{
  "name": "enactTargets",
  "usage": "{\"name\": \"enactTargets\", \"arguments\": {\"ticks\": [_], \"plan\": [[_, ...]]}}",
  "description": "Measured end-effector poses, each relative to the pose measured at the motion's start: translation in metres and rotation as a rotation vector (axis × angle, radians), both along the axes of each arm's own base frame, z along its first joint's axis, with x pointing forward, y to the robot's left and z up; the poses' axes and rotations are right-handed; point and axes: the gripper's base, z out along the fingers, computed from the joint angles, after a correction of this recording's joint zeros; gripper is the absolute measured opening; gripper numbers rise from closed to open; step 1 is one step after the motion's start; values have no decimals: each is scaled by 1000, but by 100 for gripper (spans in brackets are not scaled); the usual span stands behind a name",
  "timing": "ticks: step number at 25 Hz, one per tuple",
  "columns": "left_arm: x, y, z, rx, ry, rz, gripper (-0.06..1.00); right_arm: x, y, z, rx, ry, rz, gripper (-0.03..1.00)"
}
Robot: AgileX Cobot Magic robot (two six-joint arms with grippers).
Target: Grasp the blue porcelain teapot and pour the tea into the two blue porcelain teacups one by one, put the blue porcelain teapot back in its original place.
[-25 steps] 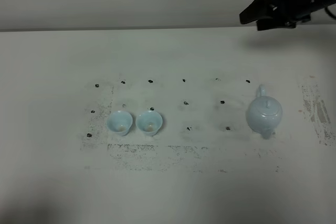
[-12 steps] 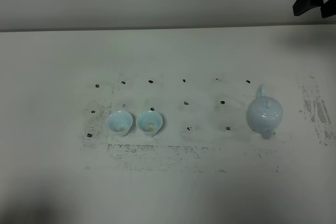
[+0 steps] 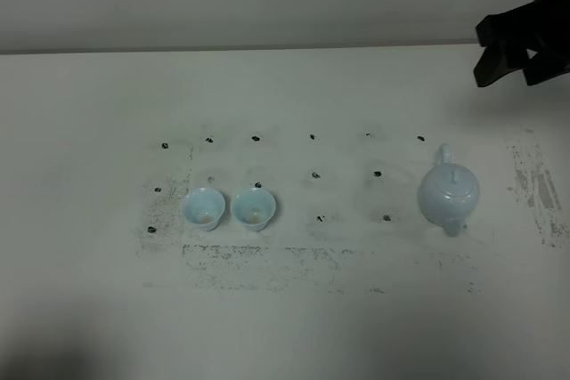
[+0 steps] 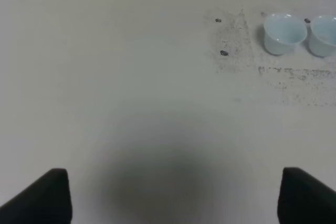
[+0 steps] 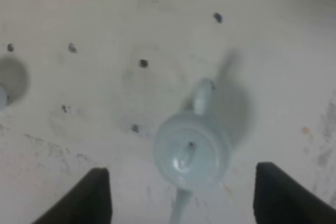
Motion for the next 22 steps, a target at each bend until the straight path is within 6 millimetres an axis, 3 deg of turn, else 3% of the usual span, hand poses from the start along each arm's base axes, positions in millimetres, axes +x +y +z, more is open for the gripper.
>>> {"name": "enactTargets", "arguments": {"ticks": [7, 12, 22], "plan": [[0, 0, 0, 0, 0, 0, 76, 28, 39, -59, 28, 52, 123, 55], [0, 0, 0, 0, 0, 0, 76, 45, 48, -96, 60, 74, 112, 55], [0, 0, 0, 0, 0, 0, 76, 52, 56, -119, 124, 94, 145, 55]]}}
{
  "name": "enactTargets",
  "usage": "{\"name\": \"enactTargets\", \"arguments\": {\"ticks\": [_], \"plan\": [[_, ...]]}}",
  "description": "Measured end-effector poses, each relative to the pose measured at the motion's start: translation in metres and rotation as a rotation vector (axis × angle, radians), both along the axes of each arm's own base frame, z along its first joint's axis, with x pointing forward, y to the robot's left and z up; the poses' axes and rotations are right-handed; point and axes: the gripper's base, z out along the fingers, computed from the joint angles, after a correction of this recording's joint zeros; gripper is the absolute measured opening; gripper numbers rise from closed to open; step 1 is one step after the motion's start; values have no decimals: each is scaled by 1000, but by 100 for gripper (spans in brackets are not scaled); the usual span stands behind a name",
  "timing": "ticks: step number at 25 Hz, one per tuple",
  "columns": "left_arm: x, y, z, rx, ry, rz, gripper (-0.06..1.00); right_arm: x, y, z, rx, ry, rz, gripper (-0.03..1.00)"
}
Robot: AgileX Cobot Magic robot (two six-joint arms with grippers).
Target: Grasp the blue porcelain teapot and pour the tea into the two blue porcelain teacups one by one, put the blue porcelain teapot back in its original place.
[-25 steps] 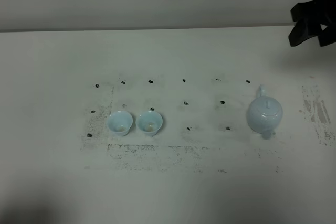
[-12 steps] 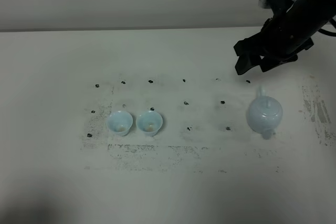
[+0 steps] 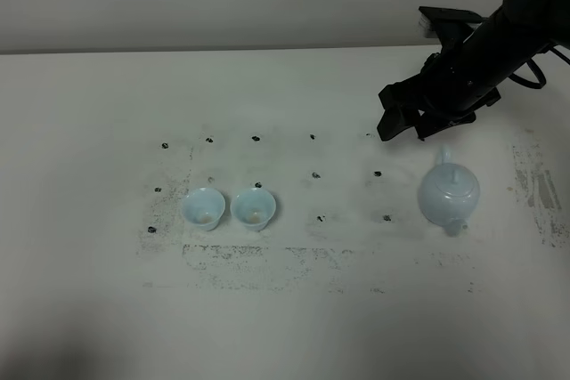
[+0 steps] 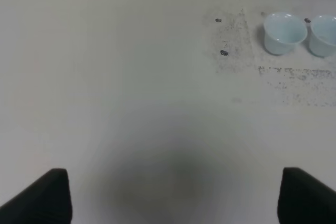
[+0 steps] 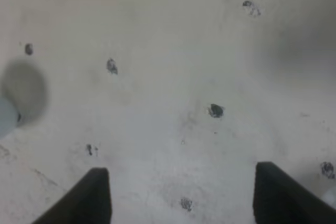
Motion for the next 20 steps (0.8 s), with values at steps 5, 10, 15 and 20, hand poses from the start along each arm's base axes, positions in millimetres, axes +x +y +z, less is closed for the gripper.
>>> {"name": "enactTargets", "arguments": {"ticks": [5, 10, 15, 20], "plan": [[0, 0, 0, 0, 0, 0, 76, 2, 1, -19, -5, 53, 7, 55], [0, 0, 0, 0, 0, 0, 76, 7, 0, -29, -12, 31, -9, 55], [0, 0, 0, 0, 0, 0, 76, 9, -2, -30, -35, 15, -12, 55], [0, 0, 0, 0, 0, 0, 76, 7, -5, -32, -81, 31, -18, 55]]}}
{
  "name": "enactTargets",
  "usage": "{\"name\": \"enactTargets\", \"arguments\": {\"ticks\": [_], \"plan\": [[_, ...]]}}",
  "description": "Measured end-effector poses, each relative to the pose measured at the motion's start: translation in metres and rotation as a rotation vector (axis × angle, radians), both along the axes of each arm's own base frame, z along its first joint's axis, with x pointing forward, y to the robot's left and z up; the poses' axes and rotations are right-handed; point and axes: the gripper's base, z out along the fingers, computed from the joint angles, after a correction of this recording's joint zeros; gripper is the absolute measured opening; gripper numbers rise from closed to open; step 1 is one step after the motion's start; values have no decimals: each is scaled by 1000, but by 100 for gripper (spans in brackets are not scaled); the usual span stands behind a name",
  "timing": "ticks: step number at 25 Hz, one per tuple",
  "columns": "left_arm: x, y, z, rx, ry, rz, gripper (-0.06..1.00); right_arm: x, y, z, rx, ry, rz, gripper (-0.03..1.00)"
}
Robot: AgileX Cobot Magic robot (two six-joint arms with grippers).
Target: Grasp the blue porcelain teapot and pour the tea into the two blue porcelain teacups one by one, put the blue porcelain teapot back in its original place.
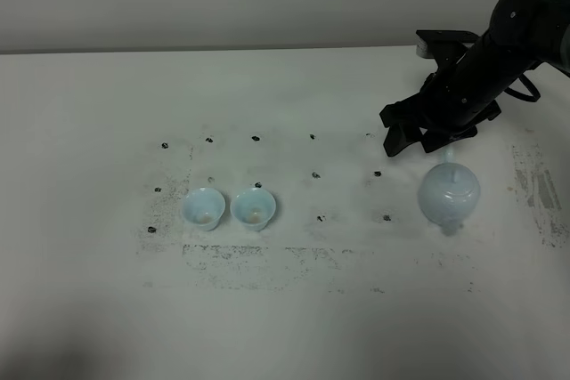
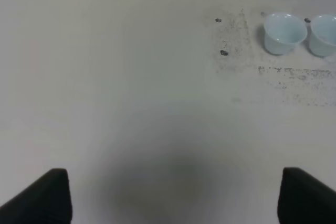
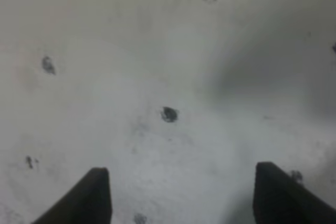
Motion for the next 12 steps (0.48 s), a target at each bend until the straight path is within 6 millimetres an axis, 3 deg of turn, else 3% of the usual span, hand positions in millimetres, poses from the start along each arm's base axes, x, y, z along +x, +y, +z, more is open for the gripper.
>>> {"name": "enactTargets", "arguments": {"ticks": [12], "plan": [[0, 0, 0, 0, 0, 0, 76, -3, -4, -2, -52, 31, -1, 55]]}}
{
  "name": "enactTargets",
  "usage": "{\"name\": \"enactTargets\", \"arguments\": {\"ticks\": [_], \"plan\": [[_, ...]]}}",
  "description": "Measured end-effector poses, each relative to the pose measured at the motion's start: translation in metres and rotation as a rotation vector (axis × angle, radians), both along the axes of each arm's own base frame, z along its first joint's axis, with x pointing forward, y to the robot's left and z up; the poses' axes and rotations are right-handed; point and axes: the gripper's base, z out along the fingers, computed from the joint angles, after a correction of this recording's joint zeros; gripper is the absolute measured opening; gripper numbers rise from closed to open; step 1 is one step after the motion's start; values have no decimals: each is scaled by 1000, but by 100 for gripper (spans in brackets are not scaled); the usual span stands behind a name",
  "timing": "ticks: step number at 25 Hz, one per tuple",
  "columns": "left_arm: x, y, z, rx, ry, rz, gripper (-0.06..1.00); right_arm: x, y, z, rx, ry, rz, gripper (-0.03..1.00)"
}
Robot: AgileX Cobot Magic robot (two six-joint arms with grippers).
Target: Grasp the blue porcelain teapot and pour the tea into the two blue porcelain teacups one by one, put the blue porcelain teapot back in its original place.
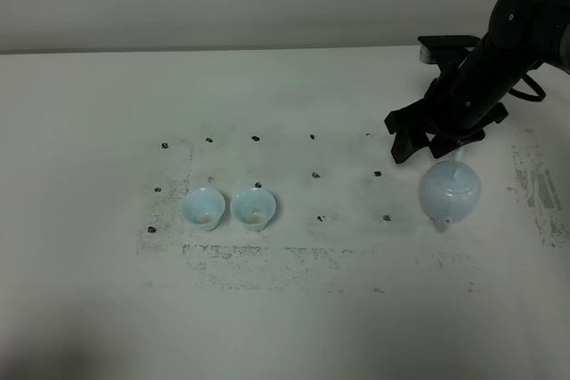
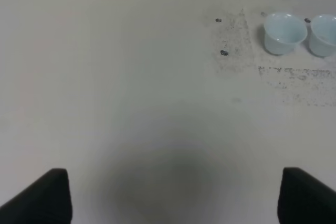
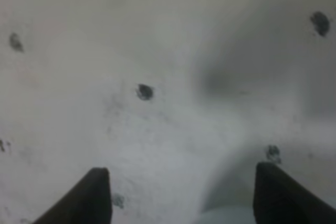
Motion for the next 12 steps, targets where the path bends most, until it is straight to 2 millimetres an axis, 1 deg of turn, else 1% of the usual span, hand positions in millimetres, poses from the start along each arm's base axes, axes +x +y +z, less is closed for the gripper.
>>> {"name": "enactTargets", "arguments": {"ticks": [5, 12], "plan": [[0, 0, 0, 0, 0, 0, 76, -2, -4, -1, -45, 22, -16, 55], [0, 0, 0, 0, 0, 0, 76, -3, -6, -2, -55, 53, -63, 55]]}}
